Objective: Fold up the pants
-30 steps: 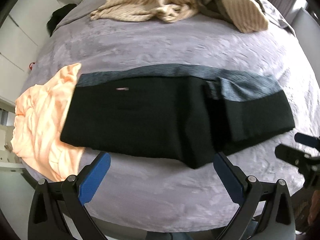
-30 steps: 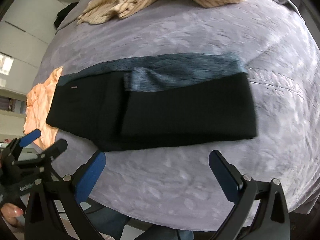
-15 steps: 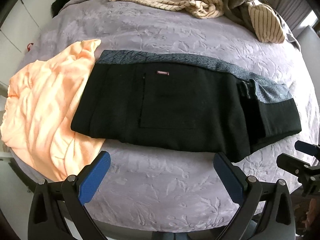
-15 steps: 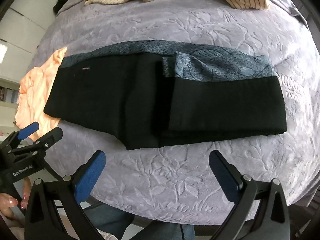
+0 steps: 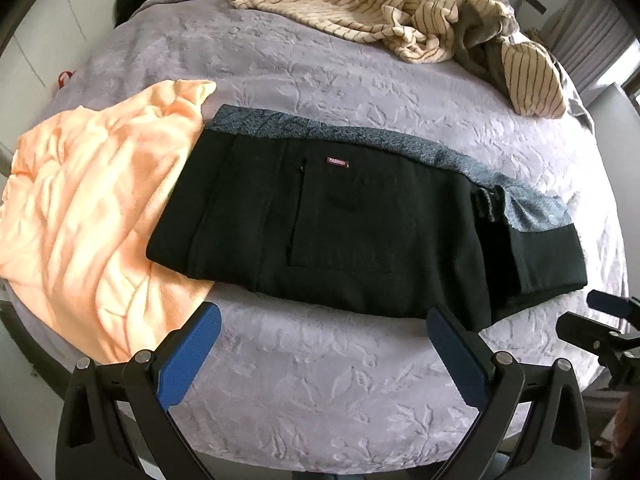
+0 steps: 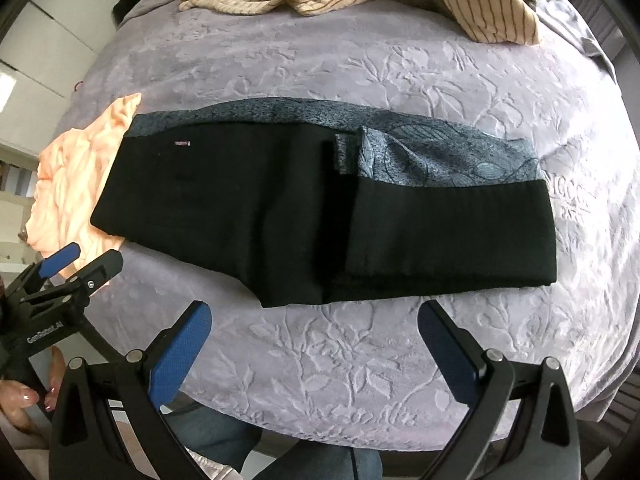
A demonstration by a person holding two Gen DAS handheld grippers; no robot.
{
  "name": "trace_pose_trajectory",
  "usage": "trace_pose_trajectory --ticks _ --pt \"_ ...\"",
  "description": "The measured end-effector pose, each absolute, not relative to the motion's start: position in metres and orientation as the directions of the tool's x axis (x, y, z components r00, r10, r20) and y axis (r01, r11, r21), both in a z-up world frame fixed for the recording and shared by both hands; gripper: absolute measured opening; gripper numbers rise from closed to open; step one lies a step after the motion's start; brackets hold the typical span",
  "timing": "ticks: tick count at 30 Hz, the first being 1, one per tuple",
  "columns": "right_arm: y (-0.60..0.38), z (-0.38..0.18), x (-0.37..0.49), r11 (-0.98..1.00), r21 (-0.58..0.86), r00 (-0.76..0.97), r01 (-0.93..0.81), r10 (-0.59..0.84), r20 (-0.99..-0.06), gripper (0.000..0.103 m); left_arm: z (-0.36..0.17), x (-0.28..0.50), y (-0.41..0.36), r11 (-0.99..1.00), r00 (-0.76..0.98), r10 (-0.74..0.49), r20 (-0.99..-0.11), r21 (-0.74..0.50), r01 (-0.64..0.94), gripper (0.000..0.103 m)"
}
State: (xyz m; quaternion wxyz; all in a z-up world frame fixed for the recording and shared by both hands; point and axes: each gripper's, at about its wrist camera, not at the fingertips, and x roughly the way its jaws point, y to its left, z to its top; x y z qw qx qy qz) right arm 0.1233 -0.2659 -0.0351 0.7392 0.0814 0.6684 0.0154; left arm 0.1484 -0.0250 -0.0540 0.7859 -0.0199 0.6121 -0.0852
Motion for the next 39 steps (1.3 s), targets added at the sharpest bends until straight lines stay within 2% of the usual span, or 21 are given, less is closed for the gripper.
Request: trace_pose_trajectory --ticks 8,14,30,39 --pt "-0.256 -0.041 0.113 0.986 0.154 0.071 0.057 0.150 -0.986 0.103 -0.069 0.141 -0.011 0.982 0.209 -0.188 -0.960 -0.177 0.073 0.103" --pt "-0.240 -0.049 0.101 0.991 0.135 0.033 0.002 0.135 -0.990 0.103 -0.084 0.136 0.005 0.985 0.188 -0.170 -0.967 -0.168 0.028 0.103" --pt "-0.212 -0.087 0.115 0.986 0.169 -0.014 0.009 0.169 -0.986 0.103 -0.111 0.138 0.041 0.986 0.156 -0.130 -0.979 -0.144 -0.080 0.103" --pt "-0.192 -0.105 0.123 0.980 0.195 -0.044 -0.025 0.194 -0.980 0.103 -0.124 0.149 0.042 0.986 0.136 -0.127 -0.983 -0.140 -0.089 0.103"
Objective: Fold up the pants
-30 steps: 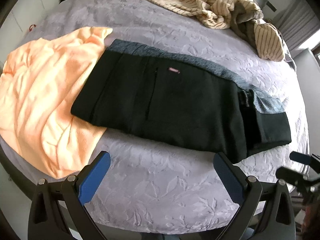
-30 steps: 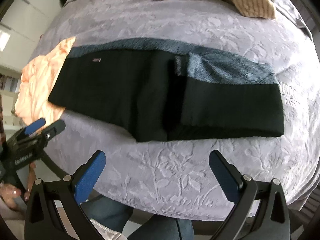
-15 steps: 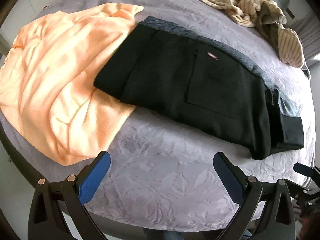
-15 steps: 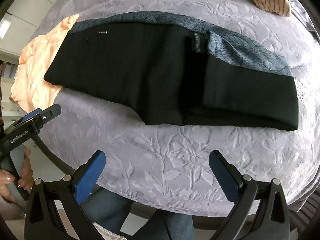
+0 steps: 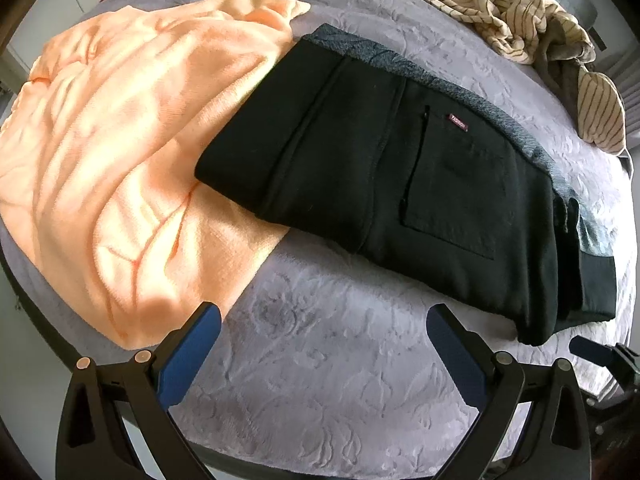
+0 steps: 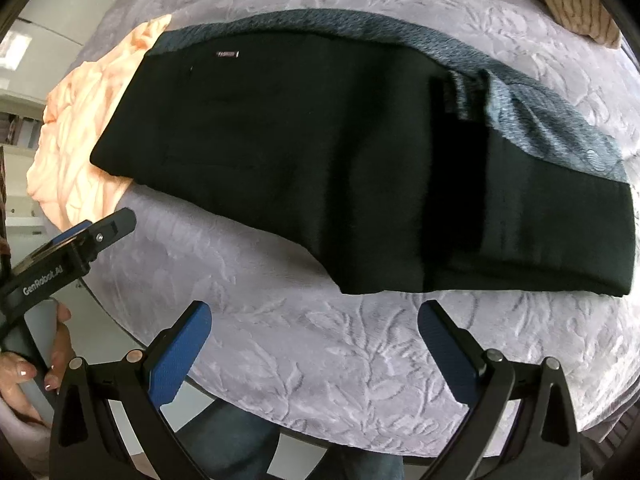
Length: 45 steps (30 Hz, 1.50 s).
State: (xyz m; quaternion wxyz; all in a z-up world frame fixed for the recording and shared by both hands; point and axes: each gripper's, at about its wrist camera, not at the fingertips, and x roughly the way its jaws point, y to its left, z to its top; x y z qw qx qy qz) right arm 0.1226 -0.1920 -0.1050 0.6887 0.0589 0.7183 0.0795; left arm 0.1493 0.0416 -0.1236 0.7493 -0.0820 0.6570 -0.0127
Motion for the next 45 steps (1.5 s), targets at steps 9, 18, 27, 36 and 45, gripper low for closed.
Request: trace_pose_trajectory --ticks 9,18,27,36,45 --pt "-0.193 -0.116 0.125 0.979 0.205 -0.062 -0.014 0.203 -0.977 0.103 -0.126 0.158 0.034 0.985 0.141 -0.140 -0.980 -0.152 -0.081 0.103" --pt "-0.208 -0.112 0.129 0.979 0.204 -0.059 -0.003 0.203 -0.977 0.103 -0.130 0.168 0.027 0.982 0.149 -0.151 -0.977 -0.166 -0.090 0.103" --pt "-0.215 -0.109 0.128 0.979 0.203 -0.057 0.008 0.204 -0.977 0.103 -0.134 0.176 0.023 0.978 0.149 -0.168 -0.974 -0.184 -0.100 0.103" --pt "-0.216 -0.109 0.127 0.978 0.206 -0.060 0.020 0.207 -0.976 0.103 -0.141 0.183 0.024 0.956 0.156 -0.248 -0.956 -0.268 -0.123 0.103" --pt "-0.221 -0.109 0.126 0.975 0.219 -0.054 0.032 0.221 -0.974 0.103 -0.145 0.182 0.055 0.846 0.226 -0.463 -0.857 -0.504 -0.177 0.103"
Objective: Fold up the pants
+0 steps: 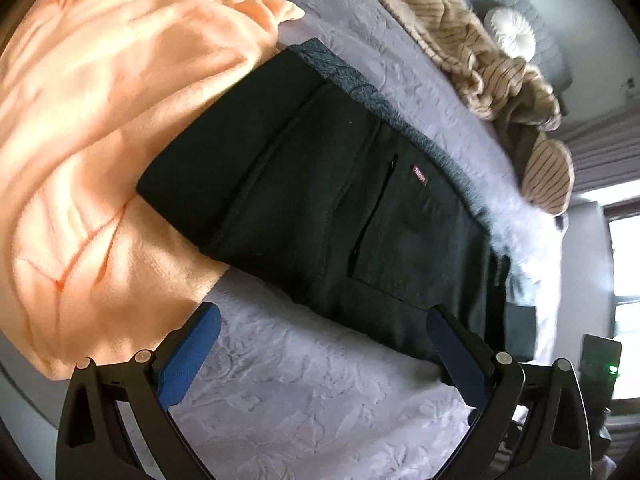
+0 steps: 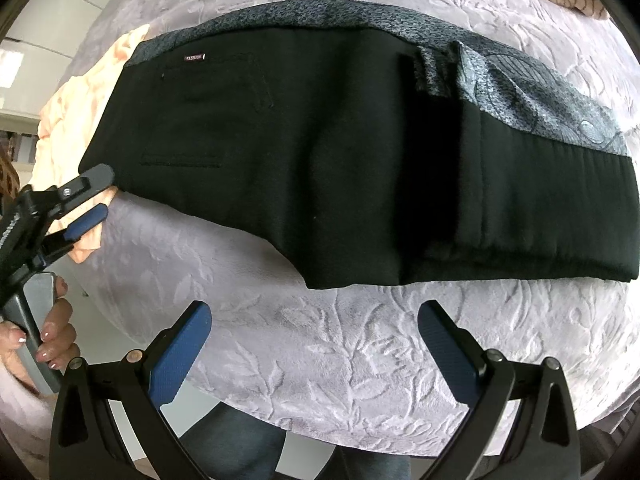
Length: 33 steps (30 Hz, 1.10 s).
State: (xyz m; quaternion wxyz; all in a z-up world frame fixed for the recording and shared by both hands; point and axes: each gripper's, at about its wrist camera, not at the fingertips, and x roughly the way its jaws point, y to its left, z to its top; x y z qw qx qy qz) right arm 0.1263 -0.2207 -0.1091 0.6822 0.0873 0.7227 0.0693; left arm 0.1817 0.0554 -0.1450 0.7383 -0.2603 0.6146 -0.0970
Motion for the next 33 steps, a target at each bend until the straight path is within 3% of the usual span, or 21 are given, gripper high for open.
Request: trace_pose_trajectory --ticks 11,18,23,26,28,29,33 --pt "-0.223 -0.118 0.121 0.974 0.224 -0.075 0.035 0.226 -0.971 0.103 -0.163 0.194 0.043 0.762 0.248 -0.589 -0.769 -0.631 -0.148 0.103" --pt "-0.223 -0.117 0.125 0.972 0.232 -0.067 0.036 0.234 -0.970 0.103 -0.172 0.209 0.040 0.757 0.257 -0.568 -0.782 -0.619 -0.210 0.102" --pt "-0.230 -0.098 0.133 0.965 0.259 0.002 0.031 0.259 -0.966 0.103 -0.127 0.208 0.030 0.760 0.352 -0.583 -0.732 -0.645 -0.084 0.102" --pt "-0.237 -0.082 0.153 0.965 0.261 0.057 0.010 0.260 -0.964 0.103 -0.142 0.218 0.023 0.825 0.318 -0.502 -0.804 -0.556 -0.103 0.101" --pt "-0.237 -0.073 0.170 0.967 0.254 0.079 -0.017 0.255 -0.964 0.103 -0.165 0.221 0.026 0.868 0.264 -0.410 -0.873 -0.463 -0.181 0.080" --pt "-0.235 -0.070 0.180 0.967 0.252 0.088 -0.034 0.255 -0.963 0.103 -0.170 0.222 0.028 0.881 0.250 -0.379 -0.891 -0.430 -0.196 0.060" --pt "-0.208 -0.046 0.233 0.947 0.289 0.103 -0.137 0.304 -0.947 0.103 -0.161 0.215 0.014 0.947 0.296 -0.265 -0.918 -0.306 -0.101 0.053"
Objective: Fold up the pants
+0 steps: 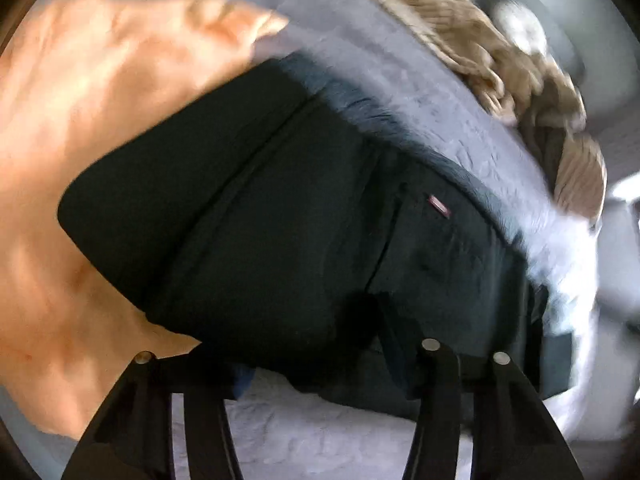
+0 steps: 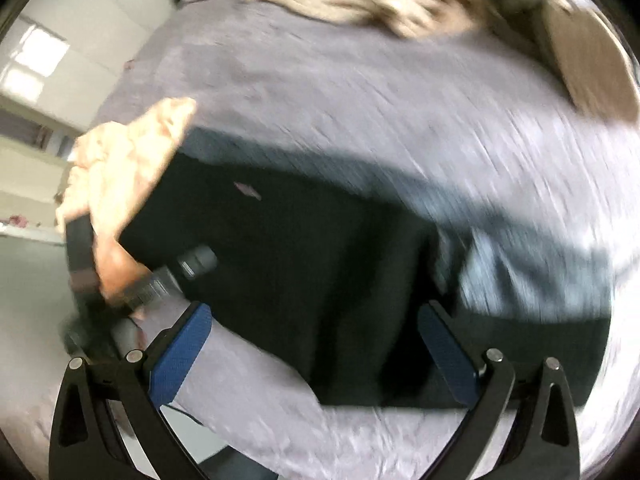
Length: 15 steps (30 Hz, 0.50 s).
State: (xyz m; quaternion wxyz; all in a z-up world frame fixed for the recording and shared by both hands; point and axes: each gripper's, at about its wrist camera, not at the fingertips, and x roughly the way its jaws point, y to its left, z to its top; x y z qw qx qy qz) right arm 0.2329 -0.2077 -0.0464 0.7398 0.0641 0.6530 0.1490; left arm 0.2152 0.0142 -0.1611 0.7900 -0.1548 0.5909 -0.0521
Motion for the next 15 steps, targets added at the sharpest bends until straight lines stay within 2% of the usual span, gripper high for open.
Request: trace_pose_trajectory --ticks 3,6,9,15 --pt "-0.164 -0.035 0.271 0.913 0.332 0.050 -0.236 0.352 -0.935 0.103 -0.148 0.204 -0.033 0.994 0.390 -0.021 -0.921 0.021 0.103 0.053" --pt "-0.115 -0.028 0.298 0.877 0.355 -0.021 -0.323 0.369 -0.929 0.103 -0.145 0.196 -0.063 0.957 0.462 0.112 -0.880 0.221 0.187 0.053" --pt "-0.059 -0.032 0.314 0.834 0.376 -0.131 -0.404 0.354 -0.926 0.103 -0.144 0.194 -0.065 0.946 0.476 0.141 -0.868 0.260 0.194 0.053" --pt "0.020 -0.076 0.312 0.772 0.347 -0.330 -0.532 0.189 -0.925 0.103 -0.143 0.196 -0.072 0.937 0.489 0.151 -0.859 0.282 0.205 0.053"
